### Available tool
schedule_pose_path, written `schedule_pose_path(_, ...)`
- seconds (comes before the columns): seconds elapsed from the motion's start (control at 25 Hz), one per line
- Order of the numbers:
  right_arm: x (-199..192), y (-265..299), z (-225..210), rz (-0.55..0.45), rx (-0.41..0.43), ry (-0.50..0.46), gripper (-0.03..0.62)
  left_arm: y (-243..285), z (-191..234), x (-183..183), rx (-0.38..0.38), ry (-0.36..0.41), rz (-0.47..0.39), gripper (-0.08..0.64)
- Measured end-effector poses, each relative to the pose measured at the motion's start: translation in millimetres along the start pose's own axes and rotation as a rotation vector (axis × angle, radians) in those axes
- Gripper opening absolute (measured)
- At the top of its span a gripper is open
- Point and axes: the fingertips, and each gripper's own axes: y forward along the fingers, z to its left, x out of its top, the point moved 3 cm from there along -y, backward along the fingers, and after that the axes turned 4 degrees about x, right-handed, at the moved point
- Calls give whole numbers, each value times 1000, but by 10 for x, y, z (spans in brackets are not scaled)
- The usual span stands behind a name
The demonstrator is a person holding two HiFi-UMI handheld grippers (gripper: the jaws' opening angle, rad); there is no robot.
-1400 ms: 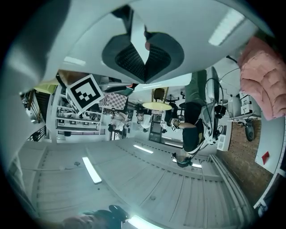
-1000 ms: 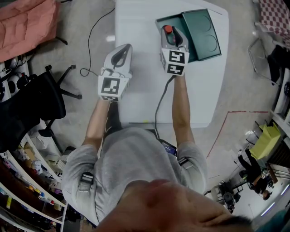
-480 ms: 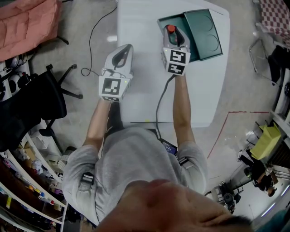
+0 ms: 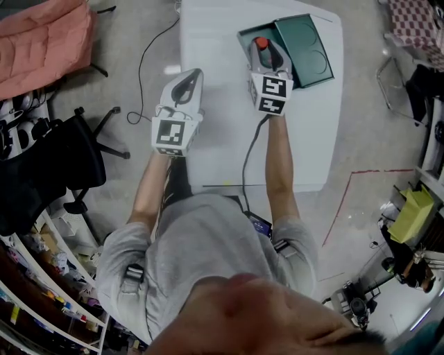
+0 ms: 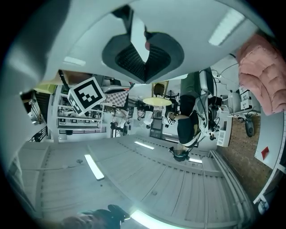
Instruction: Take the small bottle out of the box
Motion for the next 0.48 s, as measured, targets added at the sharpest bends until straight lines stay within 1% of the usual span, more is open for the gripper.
schedule_pose_path(0.48,366,-671,82,-58,-46,-12,130,-299,-260,357,-68,35,-58,12)
